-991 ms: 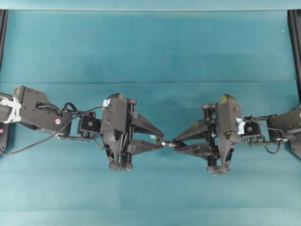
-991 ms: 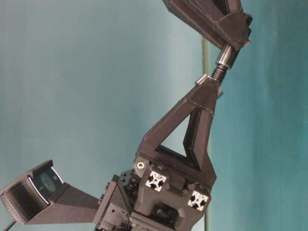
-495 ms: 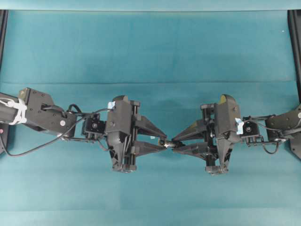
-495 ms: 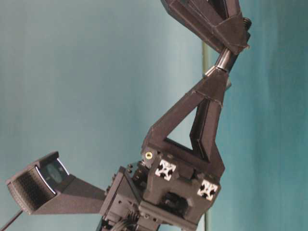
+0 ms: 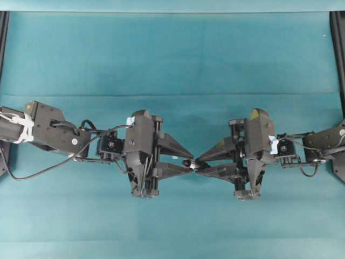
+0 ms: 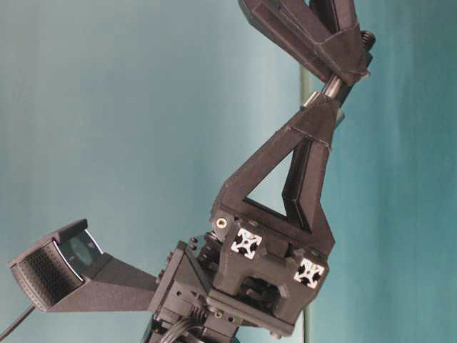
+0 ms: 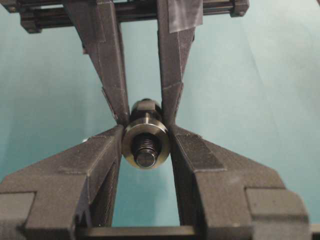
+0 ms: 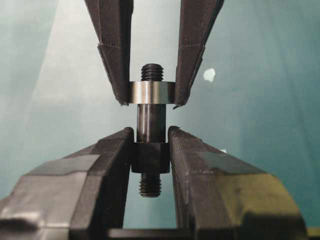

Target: Insert the washer onto the shaft with both hands.

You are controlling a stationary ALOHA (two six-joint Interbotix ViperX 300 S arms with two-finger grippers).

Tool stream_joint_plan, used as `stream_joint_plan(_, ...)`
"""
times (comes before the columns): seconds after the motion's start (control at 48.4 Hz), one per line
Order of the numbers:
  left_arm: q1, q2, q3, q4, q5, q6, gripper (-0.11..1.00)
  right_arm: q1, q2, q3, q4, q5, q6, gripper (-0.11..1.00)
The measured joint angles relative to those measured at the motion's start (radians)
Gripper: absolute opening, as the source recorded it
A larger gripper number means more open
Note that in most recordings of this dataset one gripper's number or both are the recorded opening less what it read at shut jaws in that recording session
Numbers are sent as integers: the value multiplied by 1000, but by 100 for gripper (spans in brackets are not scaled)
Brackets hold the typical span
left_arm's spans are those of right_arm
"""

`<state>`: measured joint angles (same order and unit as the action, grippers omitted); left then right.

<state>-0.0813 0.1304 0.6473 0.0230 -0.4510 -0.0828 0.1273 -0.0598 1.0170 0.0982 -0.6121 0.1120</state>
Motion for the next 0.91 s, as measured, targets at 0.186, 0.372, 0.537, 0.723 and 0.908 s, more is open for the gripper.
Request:
stream_joint_plan(0.186, 0, 14, -14, -2, 0, 0, 37, -2, 5, -8, 0, -6, 0, 0)
stream_joint_plan(0.372, 0, 21, -23, 0, 2, 2, 37, -2, 12, -14, 0, -11, 0, 0)
stream_joint_plan(0.537, -2, 25, -26, -2, 6, 8, 37, -2, 15, -12, 0, -20, 0, 0)
stream_joint_plan(0.723, -2, 25, -28, -2, 9, 6, 37, -2, 17, -12, 0, -20, 0, 0)
stream_joint_plan(0.908, 0, 25, -31, 0, 12, 2, 37, -2, 20, -12, 0, -20, 0, 0)
